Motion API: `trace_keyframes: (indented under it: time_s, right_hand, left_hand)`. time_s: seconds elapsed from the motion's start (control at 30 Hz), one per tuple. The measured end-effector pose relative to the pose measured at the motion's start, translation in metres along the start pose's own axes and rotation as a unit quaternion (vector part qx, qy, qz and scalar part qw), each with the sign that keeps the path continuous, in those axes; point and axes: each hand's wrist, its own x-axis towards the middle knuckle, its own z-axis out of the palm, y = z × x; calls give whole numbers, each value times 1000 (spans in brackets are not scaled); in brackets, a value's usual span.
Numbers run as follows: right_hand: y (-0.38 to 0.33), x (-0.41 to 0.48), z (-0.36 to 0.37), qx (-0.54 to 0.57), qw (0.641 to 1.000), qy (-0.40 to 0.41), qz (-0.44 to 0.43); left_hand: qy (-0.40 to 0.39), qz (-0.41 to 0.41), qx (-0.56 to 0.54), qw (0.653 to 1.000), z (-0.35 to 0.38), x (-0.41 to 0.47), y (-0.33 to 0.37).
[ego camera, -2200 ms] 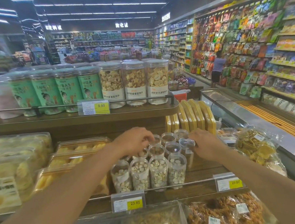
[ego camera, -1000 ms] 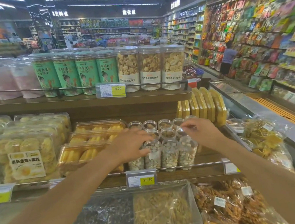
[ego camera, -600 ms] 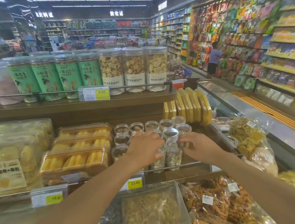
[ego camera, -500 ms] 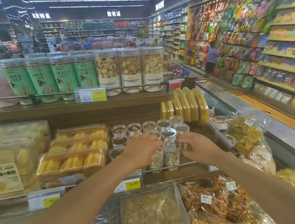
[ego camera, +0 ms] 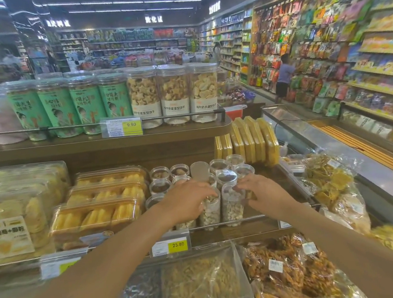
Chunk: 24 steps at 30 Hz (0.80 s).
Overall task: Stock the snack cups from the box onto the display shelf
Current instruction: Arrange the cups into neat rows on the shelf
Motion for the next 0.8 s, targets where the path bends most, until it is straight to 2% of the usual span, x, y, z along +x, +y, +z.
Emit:
trace_keyframes:
  time_s: [0.13, 0.3, 0.57, 0.8]
  right_hand:
    - [3, 4, 0, 2, 1000, 16, 10]
    - [20, 3, -7, 18, 999, -51, -10]
    - [7, 1, 13, 2, 999, 34, -6]
    - [3, 6, 17, 66, 997, -1, 28]
  left_hand:
    - [8, -7, 10, 1000, 1, 3, 6]
    - [9, -10, -33, 999, 5, 2, -3]
    - [22, -2, -43, 999, 2, -3, -5]
    - [25, -7, -53, 998, 0, -4, -4]
